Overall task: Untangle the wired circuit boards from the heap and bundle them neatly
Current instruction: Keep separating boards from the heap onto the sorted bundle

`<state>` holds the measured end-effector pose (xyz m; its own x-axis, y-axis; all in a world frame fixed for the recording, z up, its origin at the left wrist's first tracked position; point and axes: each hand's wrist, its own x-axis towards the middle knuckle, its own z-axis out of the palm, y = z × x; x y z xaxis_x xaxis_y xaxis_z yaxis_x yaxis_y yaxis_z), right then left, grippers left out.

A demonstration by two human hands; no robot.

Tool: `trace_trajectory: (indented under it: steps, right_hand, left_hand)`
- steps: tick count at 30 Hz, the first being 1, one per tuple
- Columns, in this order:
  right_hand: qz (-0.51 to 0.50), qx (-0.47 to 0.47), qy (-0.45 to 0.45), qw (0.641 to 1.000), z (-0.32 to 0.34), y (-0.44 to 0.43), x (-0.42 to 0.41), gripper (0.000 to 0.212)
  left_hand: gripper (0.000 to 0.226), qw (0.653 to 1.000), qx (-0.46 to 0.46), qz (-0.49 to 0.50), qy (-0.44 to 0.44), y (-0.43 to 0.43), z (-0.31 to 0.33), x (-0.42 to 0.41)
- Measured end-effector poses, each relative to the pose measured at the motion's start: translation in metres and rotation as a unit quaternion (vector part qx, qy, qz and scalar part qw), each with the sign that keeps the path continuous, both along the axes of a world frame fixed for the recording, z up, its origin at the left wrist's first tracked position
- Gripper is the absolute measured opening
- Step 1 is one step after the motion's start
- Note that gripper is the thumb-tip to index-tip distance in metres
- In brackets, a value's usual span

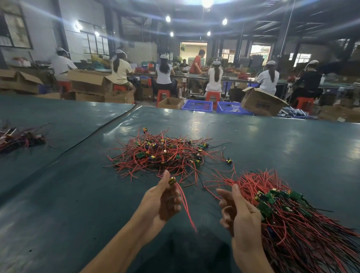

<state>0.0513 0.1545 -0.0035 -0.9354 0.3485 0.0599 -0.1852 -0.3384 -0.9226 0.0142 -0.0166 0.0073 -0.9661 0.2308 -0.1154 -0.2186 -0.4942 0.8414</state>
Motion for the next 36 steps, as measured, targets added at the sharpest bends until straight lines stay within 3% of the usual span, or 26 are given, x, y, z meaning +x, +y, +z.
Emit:
trace_trajectory:
  steps: [4, 8, 11, 14, 18, 26, 31, 36]
  right_hand:
    - [0.081, 0.069, -0.047, 0.993, 0.001, -0.009, 0.004, 0.041]
    - [0.153, 0.089, -0.066, 0.982, 0.000, -0.019, 0.007, 0.055]
    - [0.184, 0.062, -0.089, 0.977, 0.002, -0.023, 0.009, 0.025]
    - [0.155, 0.032, -0.126, 0.979, 0.001, -0.020, 0.006, 0.017]
    - [0.088, 0.031, -0.150, 0.984, 0.001, -0.015, 0.003, 0.016]
    - [-0.014, -0.146, -0.124, 0.981, 0.004, 0.011, -0.012, 0.021]
    - [-0.034, -0.094, -0.089, 0.991, 0.003, 0.015, -0.011, 0.014]
    - [0.083, 0.050, -0.102, 0.990, 0.005, -0.006, 0.002, 0.035]
  left_hand:
    - [0.037, 0.983, -0.128, -0.120, 0.060, 0.007, -0.009, 0.005]
    - [0.051, 0.954, -0.190, -0.207, 0.104, 0.007, -0.019, 0.011]
    - [0.056, 0.943, -0.228, -0.217, 0.109, 0.004, -0.017, 0.011]
    - [0.057, 0.933, -0.253, -0.219, 0.129, 0.004, -0.016, 0.011]
    - [0.027, 0.934, -0.241, -0.204, 0.168, 0.008, -0.009, 0.015]
    - [0.019, 0.916, -0.222, -0.266, 0.203, 0.009, 0.001, 0.025]
    - [0.024, 0.925, -0.210, -0.245, 0.202, 0.007, -0.001, 0.023]
    - [0.029, 0.940, -0.207, -0.178, 0.202, 0.008, -0.001, 0.018]
